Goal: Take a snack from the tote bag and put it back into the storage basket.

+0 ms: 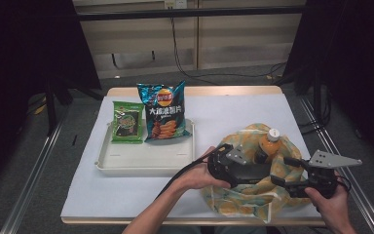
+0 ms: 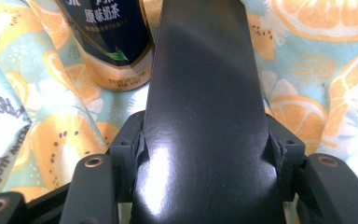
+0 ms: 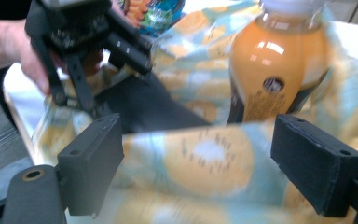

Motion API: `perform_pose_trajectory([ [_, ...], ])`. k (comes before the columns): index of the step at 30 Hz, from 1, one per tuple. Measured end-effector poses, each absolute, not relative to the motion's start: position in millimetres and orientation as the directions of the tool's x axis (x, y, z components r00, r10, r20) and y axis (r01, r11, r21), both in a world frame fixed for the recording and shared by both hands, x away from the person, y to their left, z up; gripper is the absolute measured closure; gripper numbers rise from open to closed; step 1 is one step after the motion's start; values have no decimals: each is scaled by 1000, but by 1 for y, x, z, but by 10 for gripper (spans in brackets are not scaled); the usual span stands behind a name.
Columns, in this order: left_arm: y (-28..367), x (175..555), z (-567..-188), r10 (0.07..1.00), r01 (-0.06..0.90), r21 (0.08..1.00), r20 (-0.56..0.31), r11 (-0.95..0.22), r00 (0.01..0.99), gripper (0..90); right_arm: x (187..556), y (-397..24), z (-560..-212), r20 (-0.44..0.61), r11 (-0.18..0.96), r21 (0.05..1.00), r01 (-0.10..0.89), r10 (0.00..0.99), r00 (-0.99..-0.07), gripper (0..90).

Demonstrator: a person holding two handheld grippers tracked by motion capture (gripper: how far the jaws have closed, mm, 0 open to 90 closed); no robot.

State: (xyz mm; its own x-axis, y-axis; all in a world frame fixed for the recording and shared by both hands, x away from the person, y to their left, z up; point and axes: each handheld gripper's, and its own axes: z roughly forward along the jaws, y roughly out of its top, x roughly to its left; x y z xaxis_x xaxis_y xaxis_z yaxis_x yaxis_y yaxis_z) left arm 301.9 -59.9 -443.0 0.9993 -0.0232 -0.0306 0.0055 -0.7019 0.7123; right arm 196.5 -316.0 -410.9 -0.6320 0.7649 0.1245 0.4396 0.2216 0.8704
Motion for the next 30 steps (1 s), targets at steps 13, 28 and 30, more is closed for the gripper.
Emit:
perform_pose_trajectory([
  [13, -55, 302, -436, -8, 45, 727, -69, -686, 998, 434, 203, -303, -423, 73, 249, 843, 477, 825, -560, 265],
  [28, -40, 308, -434, 24, 98, 753, -109, -651, 994, 436, 196, -310, -425, 94, 251, 839, 483, 807, -583, 857],
  [30, -38, 308, -432, 23, 89, 751, -98, -654, 995, 436, 194, -314, -423, 103, 237, 844, 480, 808, -580, 896],
])
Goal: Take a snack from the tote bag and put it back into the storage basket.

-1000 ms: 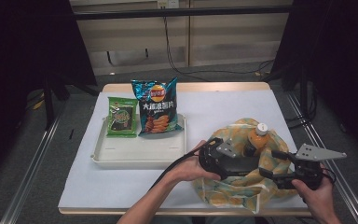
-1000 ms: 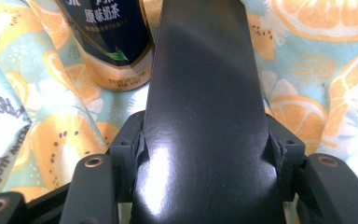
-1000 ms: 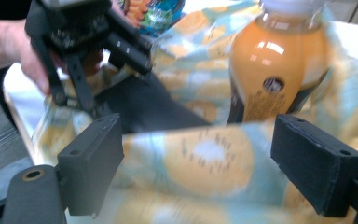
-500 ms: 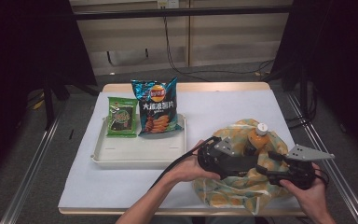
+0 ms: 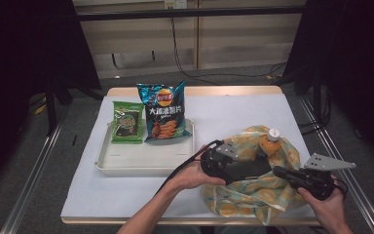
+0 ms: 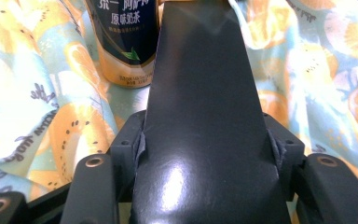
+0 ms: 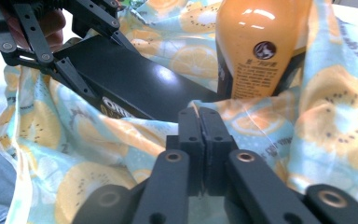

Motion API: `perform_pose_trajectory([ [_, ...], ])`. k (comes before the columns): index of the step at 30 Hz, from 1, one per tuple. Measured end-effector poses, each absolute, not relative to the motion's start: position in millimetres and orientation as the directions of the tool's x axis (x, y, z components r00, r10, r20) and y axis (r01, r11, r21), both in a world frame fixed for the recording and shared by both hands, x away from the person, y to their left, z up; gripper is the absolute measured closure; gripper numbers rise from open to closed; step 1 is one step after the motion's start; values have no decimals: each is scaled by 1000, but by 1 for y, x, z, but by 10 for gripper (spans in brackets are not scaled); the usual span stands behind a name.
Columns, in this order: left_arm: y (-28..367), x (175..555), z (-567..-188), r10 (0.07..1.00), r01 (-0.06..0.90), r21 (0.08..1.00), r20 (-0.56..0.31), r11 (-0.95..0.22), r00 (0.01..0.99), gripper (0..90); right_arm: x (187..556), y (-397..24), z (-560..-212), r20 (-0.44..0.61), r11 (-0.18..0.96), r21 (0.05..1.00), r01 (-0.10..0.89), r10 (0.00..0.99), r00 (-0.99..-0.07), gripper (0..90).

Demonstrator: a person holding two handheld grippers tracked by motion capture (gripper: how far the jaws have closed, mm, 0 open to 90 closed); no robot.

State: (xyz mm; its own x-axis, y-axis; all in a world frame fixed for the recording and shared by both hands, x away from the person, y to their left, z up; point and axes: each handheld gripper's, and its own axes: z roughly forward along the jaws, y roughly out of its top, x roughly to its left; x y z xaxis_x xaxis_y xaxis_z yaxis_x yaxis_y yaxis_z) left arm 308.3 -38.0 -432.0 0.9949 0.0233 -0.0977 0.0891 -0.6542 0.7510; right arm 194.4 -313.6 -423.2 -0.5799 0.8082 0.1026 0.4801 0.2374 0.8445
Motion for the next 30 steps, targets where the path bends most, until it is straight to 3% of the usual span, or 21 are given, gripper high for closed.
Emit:
perform_pose_trajectory([
  [30, -12, 313, -413, 0, 100, 817, -121, -568, 993, 436, 184, -344, -427, 110, 182, 845, 502, 861, -497, 900],
])
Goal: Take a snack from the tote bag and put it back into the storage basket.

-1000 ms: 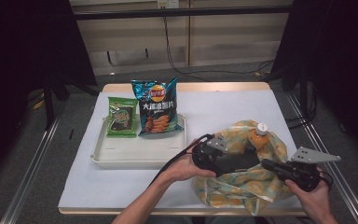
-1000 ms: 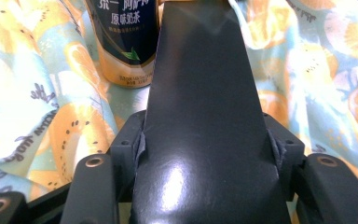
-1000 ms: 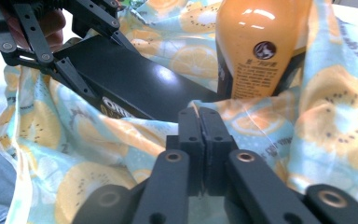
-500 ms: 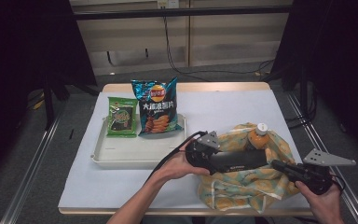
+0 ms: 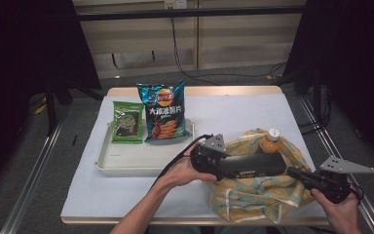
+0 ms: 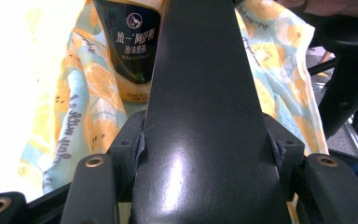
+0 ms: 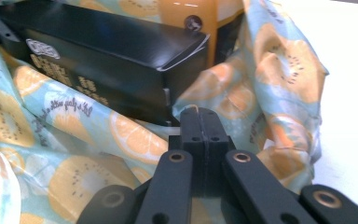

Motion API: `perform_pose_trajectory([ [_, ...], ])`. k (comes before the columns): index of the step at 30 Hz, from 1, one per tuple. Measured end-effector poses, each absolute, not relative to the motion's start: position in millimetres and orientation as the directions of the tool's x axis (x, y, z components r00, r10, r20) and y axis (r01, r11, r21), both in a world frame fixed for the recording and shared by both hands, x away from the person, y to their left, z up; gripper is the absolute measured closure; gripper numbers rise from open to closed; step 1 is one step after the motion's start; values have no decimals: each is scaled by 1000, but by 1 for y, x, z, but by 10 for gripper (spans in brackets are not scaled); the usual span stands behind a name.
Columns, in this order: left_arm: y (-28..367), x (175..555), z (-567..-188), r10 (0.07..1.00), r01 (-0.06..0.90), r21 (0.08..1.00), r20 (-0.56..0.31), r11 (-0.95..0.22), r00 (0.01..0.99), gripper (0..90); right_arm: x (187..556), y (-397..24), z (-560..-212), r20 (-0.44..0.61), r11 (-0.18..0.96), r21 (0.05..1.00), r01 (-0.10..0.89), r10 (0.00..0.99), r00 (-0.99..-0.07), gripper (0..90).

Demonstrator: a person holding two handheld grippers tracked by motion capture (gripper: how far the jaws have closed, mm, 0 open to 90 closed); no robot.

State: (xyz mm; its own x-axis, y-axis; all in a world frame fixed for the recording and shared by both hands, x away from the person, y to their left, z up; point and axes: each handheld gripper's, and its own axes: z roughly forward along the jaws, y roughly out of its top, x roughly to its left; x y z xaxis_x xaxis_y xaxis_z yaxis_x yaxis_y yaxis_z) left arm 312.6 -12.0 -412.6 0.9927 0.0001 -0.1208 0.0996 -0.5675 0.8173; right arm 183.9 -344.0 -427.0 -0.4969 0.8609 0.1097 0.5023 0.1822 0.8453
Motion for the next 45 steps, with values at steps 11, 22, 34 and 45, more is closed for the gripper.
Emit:
perform_pose_trajectory([
  [11, -11, 312, -404, 2, 111, 834, -130, -540, 992, 435, 184, -344, -429, 140, 171, 847, 504, 843, -520, 900],
  [22, -9, 311, -394, -3, 116, 857, -136, -501, 991, 435, 184, -338, -429, 139, 185, 848, 497, 827, -545, 875],
  [34, -12, 308, -374, -10, 106, 878, -125, -467, 992, 435, 182, -336, -427, 145, 185, 866, 464, 796, -588, 620],
  [45, 7, 300, -363, -11, 94, 875, -113, -474, 993, 434, 177, -328, -424, 143, 175, 892, 416, 763, -630, 330],
])
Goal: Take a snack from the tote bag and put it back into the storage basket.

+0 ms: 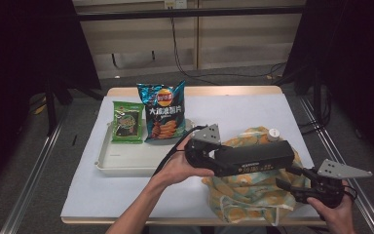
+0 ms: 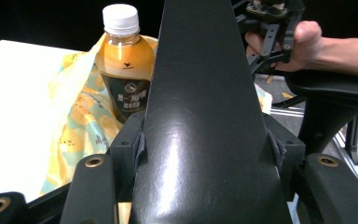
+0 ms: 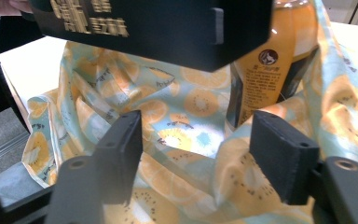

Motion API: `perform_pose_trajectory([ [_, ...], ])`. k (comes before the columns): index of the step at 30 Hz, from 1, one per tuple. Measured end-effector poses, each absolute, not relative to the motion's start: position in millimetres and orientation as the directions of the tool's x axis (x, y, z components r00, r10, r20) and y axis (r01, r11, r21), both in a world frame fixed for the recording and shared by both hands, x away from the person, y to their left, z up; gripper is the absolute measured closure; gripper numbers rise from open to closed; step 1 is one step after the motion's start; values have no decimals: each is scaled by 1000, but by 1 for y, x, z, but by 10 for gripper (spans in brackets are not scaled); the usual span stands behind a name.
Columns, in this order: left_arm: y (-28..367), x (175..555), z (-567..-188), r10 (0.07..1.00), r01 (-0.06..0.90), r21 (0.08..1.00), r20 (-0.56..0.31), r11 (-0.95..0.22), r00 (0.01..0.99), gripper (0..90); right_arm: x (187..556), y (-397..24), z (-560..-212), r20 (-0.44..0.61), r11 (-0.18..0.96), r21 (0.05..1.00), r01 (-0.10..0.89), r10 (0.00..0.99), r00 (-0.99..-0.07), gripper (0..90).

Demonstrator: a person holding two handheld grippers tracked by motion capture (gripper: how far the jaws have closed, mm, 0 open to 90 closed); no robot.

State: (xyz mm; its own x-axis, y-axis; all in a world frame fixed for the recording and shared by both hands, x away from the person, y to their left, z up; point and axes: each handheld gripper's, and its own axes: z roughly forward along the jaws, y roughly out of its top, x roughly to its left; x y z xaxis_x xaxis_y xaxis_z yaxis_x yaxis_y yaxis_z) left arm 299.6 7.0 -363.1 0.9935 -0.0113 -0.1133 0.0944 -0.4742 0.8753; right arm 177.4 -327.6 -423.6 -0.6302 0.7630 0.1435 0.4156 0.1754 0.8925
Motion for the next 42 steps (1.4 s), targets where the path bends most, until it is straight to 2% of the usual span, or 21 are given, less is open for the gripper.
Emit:
perform_pose_trajectory([
  [17, 53, 309, -369, 83, 162, 858, -139, -488, 987, 432, 176, -322, -422, 138, 168, 901, 399, 763, -632, 171],
  [29, 90, 324, -362, 152, 195, 879, -142, -435, 978, 432, 176, -318, -421, 159, 159, 897, 413, 754, -637, 66],
  [42, 116, 321, -363, 190, 199, 874, -125, -444, 974, 432, 177, -316, -423, 156, 169, 893, 417, 753, -639, 40],
])
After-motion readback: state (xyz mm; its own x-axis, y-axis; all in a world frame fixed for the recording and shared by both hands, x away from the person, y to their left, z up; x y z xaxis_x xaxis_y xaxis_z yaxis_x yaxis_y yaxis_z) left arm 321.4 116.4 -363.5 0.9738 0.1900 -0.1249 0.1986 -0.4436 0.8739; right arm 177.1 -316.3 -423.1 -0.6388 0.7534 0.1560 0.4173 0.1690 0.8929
